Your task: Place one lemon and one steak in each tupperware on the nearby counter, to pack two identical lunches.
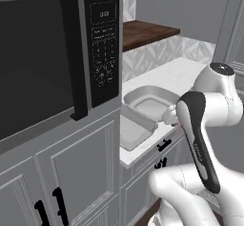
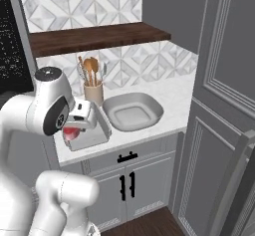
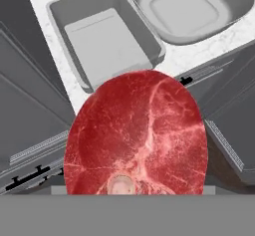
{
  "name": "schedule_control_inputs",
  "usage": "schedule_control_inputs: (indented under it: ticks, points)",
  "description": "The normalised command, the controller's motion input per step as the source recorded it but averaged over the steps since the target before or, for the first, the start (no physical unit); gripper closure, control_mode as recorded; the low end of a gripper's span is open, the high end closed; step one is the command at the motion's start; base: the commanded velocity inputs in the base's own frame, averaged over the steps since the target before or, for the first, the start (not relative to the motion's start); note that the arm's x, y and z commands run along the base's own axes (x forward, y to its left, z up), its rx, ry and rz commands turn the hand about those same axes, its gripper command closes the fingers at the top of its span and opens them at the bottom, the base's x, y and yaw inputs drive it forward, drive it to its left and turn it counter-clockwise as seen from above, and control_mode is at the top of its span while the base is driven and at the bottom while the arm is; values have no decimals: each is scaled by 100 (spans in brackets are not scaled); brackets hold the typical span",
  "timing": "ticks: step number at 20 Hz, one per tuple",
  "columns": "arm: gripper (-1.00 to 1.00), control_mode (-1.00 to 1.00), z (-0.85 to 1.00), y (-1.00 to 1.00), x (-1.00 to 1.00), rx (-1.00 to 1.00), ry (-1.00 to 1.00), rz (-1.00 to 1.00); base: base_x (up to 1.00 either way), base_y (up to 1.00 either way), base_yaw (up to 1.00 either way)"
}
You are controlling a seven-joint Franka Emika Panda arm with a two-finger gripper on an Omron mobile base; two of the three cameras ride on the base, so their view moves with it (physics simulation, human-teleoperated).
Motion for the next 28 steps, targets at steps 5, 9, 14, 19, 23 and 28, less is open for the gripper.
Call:
schedule_control_inputs:
  ticks: [5,9,14,19,23,28]
  points:
    - [100,-100,-13,-21,100,2,2,36,0,0,0]
    - [100,-100,-42,-1,100,0,5,34,0,0,0]
    - [100,-100,-83,3,100,-1,11,34,0,0,0]
    - [100,-100,-81,33,100,0,14,34,0,0,0]
    - [100,-100,-20,57,99,-4,9,25,0,0,0]
    - [100,-100,-22,41,70,0,1,14,0,0,0]
